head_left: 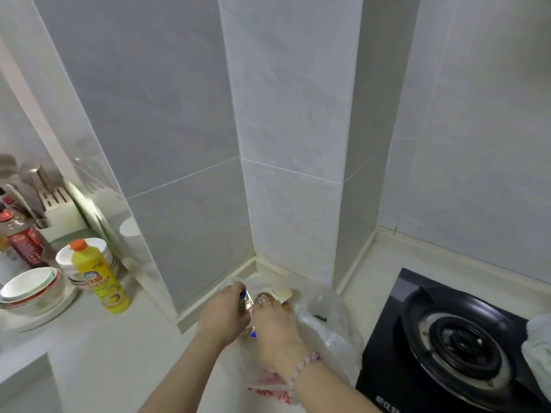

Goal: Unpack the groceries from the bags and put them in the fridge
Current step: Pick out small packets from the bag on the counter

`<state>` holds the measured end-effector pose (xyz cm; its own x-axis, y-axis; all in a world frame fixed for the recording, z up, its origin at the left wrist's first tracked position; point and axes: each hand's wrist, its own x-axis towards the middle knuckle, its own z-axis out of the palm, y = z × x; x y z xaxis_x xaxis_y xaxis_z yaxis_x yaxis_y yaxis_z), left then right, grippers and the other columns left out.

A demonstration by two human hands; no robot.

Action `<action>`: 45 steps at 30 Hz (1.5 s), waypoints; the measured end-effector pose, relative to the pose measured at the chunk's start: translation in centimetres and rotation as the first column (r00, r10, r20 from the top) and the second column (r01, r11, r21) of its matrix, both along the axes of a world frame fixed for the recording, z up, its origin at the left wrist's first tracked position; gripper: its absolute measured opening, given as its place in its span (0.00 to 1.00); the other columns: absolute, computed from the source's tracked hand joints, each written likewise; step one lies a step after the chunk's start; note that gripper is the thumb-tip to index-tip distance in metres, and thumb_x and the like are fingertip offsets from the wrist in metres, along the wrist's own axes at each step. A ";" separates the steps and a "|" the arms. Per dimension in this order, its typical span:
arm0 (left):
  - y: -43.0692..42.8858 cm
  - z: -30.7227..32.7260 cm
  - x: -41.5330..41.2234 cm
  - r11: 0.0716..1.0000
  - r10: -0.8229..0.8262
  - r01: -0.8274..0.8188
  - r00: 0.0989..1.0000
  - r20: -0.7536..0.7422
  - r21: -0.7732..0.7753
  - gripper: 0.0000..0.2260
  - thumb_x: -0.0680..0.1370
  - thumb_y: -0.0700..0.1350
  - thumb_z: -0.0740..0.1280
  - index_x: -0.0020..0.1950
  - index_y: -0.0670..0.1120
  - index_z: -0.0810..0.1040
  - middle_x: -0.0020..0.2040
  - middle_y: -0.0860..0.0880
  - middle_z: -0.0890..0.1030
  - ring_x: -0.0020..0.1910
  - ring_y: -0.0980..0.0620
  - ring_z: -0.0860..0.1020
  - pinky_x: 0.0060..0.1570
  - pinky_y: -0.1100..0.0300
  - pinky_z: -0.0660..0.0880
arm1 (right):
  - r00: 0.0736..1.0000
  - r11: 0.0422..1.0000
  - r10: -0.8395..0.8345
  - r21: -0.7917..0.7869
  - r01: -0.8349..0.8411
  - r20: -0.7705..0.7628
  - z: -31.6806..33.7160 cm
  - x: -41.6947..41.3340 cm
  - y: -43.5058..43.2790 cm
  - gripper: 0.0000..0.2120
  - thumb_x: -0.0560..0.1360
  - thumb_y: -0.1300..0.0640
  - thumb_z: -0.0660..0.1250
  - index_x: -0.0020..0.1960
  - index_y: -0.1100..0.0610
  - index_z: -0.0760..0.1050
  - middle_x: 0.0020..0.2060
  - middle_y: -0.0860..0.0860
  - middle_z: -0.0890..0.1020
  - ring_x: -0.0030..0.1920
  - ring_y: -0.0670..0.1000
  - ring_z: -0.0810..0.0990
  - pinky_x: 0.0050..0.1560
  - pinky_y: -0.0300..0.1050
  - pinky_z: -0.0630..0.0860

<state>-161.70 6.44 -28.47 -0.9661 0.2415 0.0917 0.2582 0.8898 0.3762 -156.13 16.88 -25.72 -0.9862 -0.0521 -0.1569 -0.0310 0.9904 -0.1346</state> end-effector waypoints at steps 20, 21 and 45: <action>-9.9 16.0 11.3 0.968 0.156 -0.222 0.898 -0.412 -0.117 0.12 0.71 0.44 0.68 0.52 0.45 0.75 0.48 0.48 0.78 0.47 0.46 0.75 0.40 0.58 0.69 | 0.730 0.929 0.359 0.145 -0.341 -0.582 15.7 6.6 -3.3 0.17 0.73 0.64 0.65 0.61 0.58 0.68 0.59 0.54 0.73 0.60 0.54 0.71 0.57 0.43 0.66; -10.4 16.2 12.7 0.961 0.184 -0.252 0.893 -0.411 -0.118 0.12 0.70 0.44 0.68 0.52 0.45 0.74 0.48 0.48 0.77 0.47 0.47 0.75 0.39 0.59 0.68 | 0.711 0.916 0.386 0.154 -0.370 -0.587 15.8 7.5 -3.7 0.17 0.74 0.64 0.65 0.61 0.58 0.68 0.59 0.54 0.73 0.60 0.54 0.71 0.57 0.43 0.66; -14.3 18.8 58.9 0.508 0.765 -0.859 0.480 -0.429 -0.056 0.14 0.73 0.42 0.69 0.57 0.47 0.72 0.52 0.50 0.75 0.47 0.54 0.70 0.44 0.64 0.67 | 0.195 0.356 0.789 0.174 -0.918 -0.582 16.7 38.3 -14.5 0.18 0.72 0.66 0.62 0.61 0.58 0.67 0.58 0.53 0.73 0.58 0.54 0.72 0.51 0.43 0.69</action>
